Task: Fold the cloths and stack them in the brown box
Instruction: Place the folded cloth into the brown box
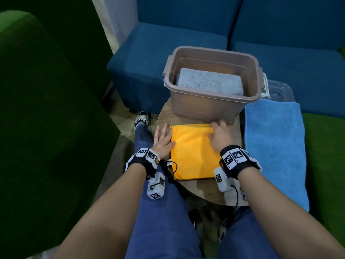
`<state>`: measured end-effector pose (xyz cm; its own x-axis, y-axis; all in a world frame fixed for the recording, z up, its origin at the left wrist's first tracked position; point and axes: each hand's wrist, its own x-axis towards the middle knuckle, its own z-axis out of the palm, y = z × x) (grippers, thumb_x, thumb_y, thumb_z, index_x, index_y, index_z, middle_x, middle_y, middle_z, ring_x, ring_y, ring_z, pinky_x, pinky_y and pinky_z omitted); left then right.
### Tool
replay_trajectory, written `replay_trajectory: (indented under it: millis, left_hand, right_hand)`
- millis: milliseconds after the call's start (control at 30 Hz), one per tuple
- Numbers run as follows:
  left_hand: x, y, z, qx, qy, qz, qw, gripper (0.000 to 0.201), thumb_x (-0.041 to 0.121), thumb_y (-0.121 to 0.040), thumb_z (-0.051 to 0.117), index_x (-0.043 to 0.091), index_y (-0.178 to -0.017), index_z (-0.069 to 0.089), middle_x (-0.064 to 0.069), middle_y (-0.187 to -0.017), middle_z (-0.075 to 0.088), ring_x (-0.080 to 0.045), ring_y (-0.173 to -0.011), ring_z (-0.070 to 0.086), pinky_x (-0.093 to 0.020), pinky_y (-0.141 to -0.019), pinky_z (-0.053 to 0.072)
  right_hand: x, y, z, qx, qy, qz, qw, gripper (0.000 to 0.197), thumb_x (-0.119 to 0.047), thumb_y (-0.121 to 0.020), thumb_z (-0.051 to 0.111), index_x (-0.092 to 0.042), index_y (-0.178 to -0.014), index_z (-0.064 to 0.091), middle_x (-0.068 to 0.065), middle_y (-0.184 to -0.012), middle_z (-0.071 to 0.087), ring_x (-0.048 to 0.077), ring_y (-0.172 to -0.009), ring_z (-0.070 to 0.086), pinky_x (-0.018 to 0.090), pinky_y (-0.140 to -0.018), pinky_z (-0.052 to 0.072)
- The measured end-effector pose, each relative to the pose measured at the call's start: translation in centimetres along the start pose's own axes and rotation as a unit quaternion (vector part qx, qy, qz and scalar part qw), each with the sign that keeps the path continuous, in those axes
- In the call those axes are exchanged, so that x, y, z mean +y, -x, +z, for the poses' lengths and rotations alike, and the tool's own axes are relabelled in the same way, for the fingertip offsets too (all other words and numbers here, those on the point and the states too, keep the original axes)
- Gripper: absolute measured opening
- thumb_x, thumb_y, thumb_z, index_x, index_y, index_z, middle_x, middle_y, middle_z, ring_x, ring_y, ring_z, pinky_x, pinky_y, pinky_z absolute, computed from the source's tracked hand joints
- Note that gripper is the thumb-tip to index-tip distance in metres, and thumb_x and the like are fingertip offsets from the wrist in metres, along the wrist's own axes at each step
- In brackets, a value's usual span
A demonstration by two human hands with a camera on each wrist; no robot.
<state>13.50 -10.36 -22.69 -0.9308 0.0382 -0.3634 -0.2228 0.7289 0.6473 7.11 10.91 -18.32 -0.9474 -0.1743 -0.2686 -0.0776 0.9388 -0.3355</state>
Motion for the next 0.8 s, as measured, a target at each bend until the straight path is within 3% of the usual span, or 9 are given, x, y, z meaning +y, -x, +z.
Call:
replay_trajectory:
  millis: [100,233,300,400,467,500,567,667,800]
  left_hand:
    - [0.2,0.1,-0.2,-0.003,-0.007,-0.001,1.0,0.058,0.023,-0.105,0.036,0.018,-0.153,0.004,-0.003,-0.161,-0.01,-0.025,-0.143,-0.028,-0.028,-0.112,-0.019]
    - [0.5,0.2,-0.3,-0.01,-0.013,-0.006,1.0,0.058,0.021,-0.105,0.035,0.014,-0.153,0.004,-0.005,-0.161,-0.01,-0.026,-0.144,-0.027,-0.027,-0.112,-0.019]
    - [0.6,0.3,-0.3,-0.006,-0.009,-0.006,1.0,0.057,0.02,-0.105,0.036,0.013,-0.153,0.007,-0.005,-0.161,-0.01,-0.026,-0.144,-0.027,-0.028,-0.112,-0.018]
    - [0.4,0.2,-0.1,-0.001,-0.001,-0.005,1.0,0.057,0.02,-0.104,0.037,0.013,-0.153,0.009,-0.005,-0.161,-0.009,-0.026,-0.144,-0.026,-0.027,-0.113,-0.018]
    - [0.2,-0.2,0.1,0.005,-0.007,-0.008,1.0,0.057,0.023,-0.105,0.036,0.013,-0.153,0.009,-0.004,-0.161,-0.009,-0.025,-0.145,-0.025,-0.025,-0.112,-0.017]
    - [0.1,-0.3,0.2,0.007,-0.005,-0.012,1.0,0.057,0.026,-0.105,0.036,0.014,-0.153,0.009,-0.003,-0.161,-0.009,-0.025,-0.145,-0.025,-0.023,-0.111,-0.017]
    - [0.0,-0.4,0.4,0.009,-0.015,-0.02,1.0,0.061,0.038,-0.104,0.034,0.014,-0.154,0.01,-0.001,-0.161,-0.01,-0.024,-0.145,-0.025,-0.021,-0.11,-0.018]
    - [0.2,-0.3,0.4,0.009,-0.031,-0.019,0.999,0.076,0.053,-0.092,0.026,0.013,-0.154,0.009,-0.002,-0.161,-0.01,-0.025,-0.144,-0.025,-0.016,-0.105,-0.02]
    - [0.6,0.2,0.3,0.02,-0.016,-0.017,1.0,0.063,0.03,-0.105,0.035,0.011,-0.154,0.001,-0.003,-0.161,-0.011,-0.025,-0.145,-0.024,-0.023,-0.111,-0.018]
  right_hand:
    - [-0.6,-0.4,-0.5,-0.013,-0.015,0.003,1.0,0.028,-0.009,-0.094,0.058,-0.004,-0.12,0.053,0.015,-0.141,0.034,0.036,-0.112,0.054,0.04,-0.096,0.043]
    - [-1.4,0.0,-0.6,0.095,-0.062,-0.031,0.993,0.017,-0.005,-0.091,0.061,-0.005,-0.103,0.049,0.014,-0.128,0.042,0.032,-0.094,0.058,0.031,-0.072,0.04]
    - [-1.4,0.4,-0.1,0.122,-0.079,-0.054,0.988,0.019,-0.004,-0.09,0.061,-0.01,-0.095,0.044,0.011,-0.117,0.044,0.031,-0.088,0.058,0.033,-0.067,0.039]
    - [-1.0,1.6,1.1,0.063,-0.072,-0.142,0.985,0.02,-0.008,-0.088,0.062,-0.015,-0.1,0.048,0.004,-0.118,0.048,0.026,-0.102,0.057,0.041,-0.082,0.047]
    - [-0.5,2.5,2.0,-0.031,-0.035,-0.186,0.981,0.037,-0.019,-0.092,0.06,-0.017,-0.127,0.05,0.001,-0.145,0.041,0.025,-0.132,0.042,0.046,-0.106,0.036]
    - [-0.1,3.0,2.4,-0.079,-0.01,-0.188,0.979,0.05,-0.028,-0.095,0.057,-0.021,-0.142,0.041,-0.002,-0.157,0.028,0.023,-0.145,0.026,0.048,-0.115,0.023]
    - [0.8,3.5,3.2,-0.123,0.046,-0.182,0.974,0.063,-0.044,-0.1,0.043,-0.033,-0.155,0.013,-0.01,-0.163,0.001,0.018,-0.151,-0.002,0.047,-0.119,0.002]
    - [2.7,3.3,3.4,-0.122,0.087,-0.152,0.977,0.062,-0.056,-0.101,0.023,-0.042,-0.152,-0.009,-0.015,-0.16,-0.018,0.014,-0.149,-0.015,0.048,-0.118,-0.008]
    - [3.6,3.3,3.2,-0.112,0.078,-0.085,0.987,0.064,-0.06,-0.099,0.014,-0.038,-0.152,-0.016,-0.016,-0.159,-0.022,0.012,-0.148,-0.019,0.053,-0.117,-0.01]
